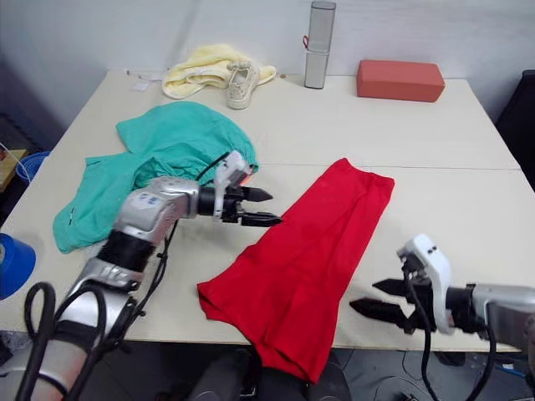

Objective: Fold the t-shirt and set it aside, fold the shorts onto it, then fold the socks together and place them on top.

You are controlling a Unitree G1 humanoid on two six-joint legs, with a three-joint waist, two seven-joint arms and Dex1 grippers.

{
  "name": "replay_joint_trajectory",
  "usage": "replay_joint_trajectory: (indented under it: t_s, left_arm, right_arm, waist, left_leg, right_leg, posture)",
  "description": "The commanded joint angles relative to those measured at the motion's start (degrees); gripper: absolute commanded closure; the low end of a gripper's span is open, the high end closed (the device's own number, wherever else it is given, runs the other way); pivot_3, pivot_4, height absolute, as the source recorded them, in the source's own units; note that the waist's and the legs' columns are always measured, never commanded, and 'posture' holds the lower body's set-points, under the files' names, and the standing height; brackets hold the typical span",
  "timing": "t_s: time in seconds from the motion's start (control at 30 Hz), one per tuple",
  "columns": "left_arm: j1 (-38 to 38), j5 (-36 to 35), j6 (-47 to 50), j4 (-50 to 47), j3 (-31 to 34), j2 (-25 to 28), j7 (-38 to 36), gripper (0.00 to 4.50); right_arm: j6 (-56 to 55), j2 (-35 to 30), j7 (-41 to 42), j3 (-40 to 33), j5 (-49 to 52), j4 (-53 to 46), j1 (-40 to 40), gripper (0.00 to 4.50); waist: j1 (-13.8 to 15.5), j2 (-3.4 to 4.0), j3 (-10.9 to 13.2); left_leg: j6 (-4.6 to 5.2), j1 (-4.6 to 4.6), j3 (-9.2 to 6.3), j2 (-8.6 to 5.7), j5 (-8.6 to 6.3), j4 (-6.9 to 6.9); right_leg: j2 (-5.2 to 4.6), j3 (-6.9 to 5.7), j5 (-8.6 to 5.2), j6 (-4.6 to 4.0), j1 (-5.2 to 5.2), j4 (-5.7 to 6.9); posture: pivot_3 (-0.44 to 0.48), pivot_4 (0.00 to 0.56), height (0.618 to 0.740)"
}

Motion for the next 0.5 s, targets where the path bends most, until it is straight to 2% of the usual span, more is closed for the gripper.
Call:
replay_joint_trajectory:
  t_s: [0.03,0.13,0.3,0.5]
  left_arm:
    - [-5.90,4.08,-6.11,10.69,0.16,-3.84,1.28,0.02]
    - [-9.55,5.77,-8.66,18.37,0.99,-6.37,0.68,0.02]
    - [-14.40,7.61,-12.26,29.88,3.41,-9.74,1.38,0.02]
    - [-15.64,10.26,-14.65,36.62,5.18,-11.79,1.46,0.02]
  right_arm:
    - [0.29,3.99,-5.89,-0.53,6.03,-3.94,2.16,0.00]
    - [0.29,6.66,-10.70,0.95,9.27,-5.65,3.23,0.00]
    - [0.28,12.02,-19.84,6.50,8.58,-7.14,2.82,0.00]
    - [0.28,14.40,-26.66,10.14,8.18,-6.82,2.12,0.00]
  waist:
    - [0.02,-0.04,0.01]
    - [-0.27,-0.10,0.04]
    - [-0.24,-0.18,0.06]
    - [-0.28,-0.24,0.03]
  left_leg:
    - [0.02,0.00,0.00,-0.01,0.01,0.00]
    - [0.05,-0.01,0.02,-0.03,0.00,-0.01]
    - [0.05,-0.01,0.05,-0.01,0.00,-0.03]
    - [0.08,-0.03,0.06,-0.02,-0.02,-0.02]
  right_leg:
    - [0.00,0.00,0.02,0.03,0.00,-0.01]
    - [-0.01,0.03,0.03,0.05,-0.03,0.00]
    - [0.00,0.06,0.03,0.05,-0.09,0.03]
    - [-0.01,0.06,0.04,0.07,-0.09,0.07]
  posture:
    - [0.000,0.150,0.740]
    - [0.000,0.150,0.740]
    - [0.000,0.150,0.740]
    - [0.000,0.150,0.740]
